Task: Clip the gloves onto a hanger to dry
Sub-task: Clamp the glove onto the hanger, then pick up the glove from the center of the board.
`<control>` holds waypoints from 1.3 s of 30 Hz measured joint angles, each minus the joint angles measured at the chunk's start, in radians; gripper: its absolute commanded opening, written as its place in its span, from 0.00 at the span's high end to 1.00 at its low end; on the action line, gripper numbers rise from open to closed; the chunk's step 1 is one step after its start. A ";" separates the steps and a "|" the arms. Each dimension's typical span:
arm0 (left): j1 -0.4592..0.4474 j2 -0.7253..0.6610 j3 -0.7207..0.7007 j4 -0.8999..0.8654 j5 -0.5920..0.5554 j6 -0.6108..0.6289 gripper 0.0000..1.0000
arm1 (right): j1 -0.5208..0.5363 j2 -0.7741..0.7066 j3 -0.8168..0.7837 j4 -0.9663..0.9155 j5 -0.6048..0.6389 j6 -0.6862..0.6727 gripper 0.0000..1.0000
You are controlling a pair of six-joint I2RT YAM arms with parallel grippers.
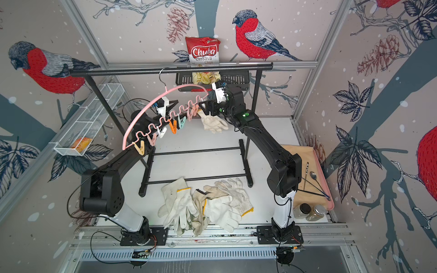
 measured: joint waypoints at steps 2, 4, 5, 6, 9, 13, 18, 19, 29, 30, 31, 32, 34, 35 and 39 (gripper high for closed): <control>0.009 -0.028 -0.039 0.002 -0.025 -0.005 0.02 | 0.006 -0.013 -0.009 -0.013 0.026 0.000 0.13; 0.018 -0.055 -0.074 0.002 -0.048 -0.026 0.02 | 0.011 -0.031 -0.023 -0.020 0.047 0.000 0.13; 0.025 -0.070 -0.093 0.003 -0.061 -0.033 0.02 | 0.014 -0.042 -0.030 -0.024 0.055 0.000 0.12; 0.031 -0.084 -0.111 0.004 -0.077 -0.048 0.02 | 0.016 -0.050 -0.033 -0.028 0.061 0.000 0.12; 0.037 -0.119 -0.154 0.005 -0.118 -0.079 0.02 | 0.018 -0.060 -0.031 -0.032 0.078 0.000 0.11; 0.037 -0.158 -0.214 0.012 -0.178 -0.123 0.02 | 0.018 -0.060 -0.025 -0.060 0.098 0.000 0.03; 0.044 -0.206 -0.254 -0.018 -0.277 -0.169 0.02 | 0.025 -0.058 0.015 -0.085 0.122 -0.003 0.02; 0.047 -0.217 -0.262 -0.020 -0.309 -0.186 0.02 | 0.028 -0.058 0.019 -0.088 0.128 -0.005 0.02; 0.076 -0.463 -0.529 0.018 -0.652 -0.395 0.02 | 0.070 -0.155 -0.061 -0.132 0.180 -0.023 0.03; 0.077 -0.494 -0.539 0.014 -0.660 -0.394 0.02 | 0.074 -0.174 -0.080 -0.134 0.184 -0.023 0.03; 0.078 -0.520 -0.545 0.014 -0.675 -0.393 0.02 | 0.076 -0.194 -0.100 -0.135 0.189 -0.022 0.04; 0.079 -0.553 -0.555 0.013 -0.691 -0.394 0.02 | 0.081 -0.221 -0.130 -0.134 0.200 -0.021 0.04; 0.080 -0.615 -0.577 0.002 -0.736 -0.419 0.02 | 0.089 -0.274 -0.191 -0.139 0.212 -0.015 0.06; 0.080 -0.650 -0.585 -0.019 -0.762 -0.431 0.02 | 0.094 -0.306 -0.230 -0.140 0.216 0.001 0.07; 0.080 -0.771 -0.586 -0.117 -0.808 -0.466 0.03 | 0.118 -0.442 -0.405 -0.136 0.237 0.049 0.10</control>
